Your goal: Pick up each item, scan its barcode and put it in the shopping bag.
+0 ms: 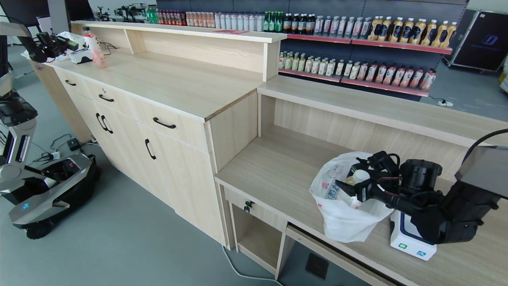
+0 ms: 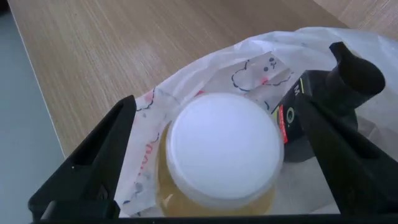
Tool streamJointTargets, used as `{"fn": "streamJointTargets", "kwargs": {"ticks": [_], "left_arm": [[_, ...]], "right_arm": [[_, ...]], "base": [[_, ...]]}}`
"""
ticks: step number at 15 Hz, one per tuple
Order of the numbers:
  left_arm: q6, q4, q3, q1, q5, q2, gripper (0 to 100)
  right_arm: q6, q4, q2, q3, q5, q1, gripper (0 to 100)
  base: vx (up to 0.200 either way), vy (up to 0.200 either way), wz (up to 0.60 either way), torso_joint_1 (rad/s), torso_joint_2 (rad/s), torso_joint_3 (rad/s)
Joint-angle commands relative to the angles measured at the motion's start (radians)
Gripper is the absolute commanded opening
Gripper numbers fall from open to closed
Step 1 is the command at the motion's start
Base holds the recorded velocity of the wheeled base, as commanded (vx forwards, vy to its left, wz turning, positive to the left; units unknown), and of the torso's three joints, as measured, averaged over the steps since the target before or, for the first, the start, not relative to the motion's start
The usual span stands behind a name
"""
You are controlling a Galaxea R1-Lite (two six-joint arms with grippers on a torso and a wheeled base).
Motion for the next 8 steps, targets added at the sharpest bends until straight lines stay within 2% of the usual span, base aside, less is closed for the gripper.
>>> {"fn": "streamJointTargets", "kwargs": {"ticks": [1, 4, 6, 8], "left_arm": [[0.0, 0.0, 0.0, 0.0, 0.0, 0.0, 100], [0.002, 0.0, 0.0, 0.0, 0.0, 0.0, 100], [0.0, 0.0, 0.0, 0.0, 0.0, 0.0, 100], [0.0, 0.0, 0.0, 0.0, 0.0, 0.0, 100]], "right_arm": [[-0.004, 0.13, -0.318, 0.096, -0.001, -0.048, 100], [-0.024, 0.262, -0.557, 0.168, -0.007, -0.123, 100], [-0.065, 0.36, -0.709, 0.17, 0.002, -0.214, 100], [-0.059, 0.466, -0.821, 0.162, -0.001, -0.256, 100]], "base": [[0.0, 0.0, 0.0, 0.0, 0.0, 0.0], [0.0, 0.0, 0.0, 0.0, 0.0, 0.0], [0.0, 0.0, -0.6, 0.0, 0.0, 0.005], [0.0, 0.0, -0.6, -0.002, 0.0, 0.0]]}}
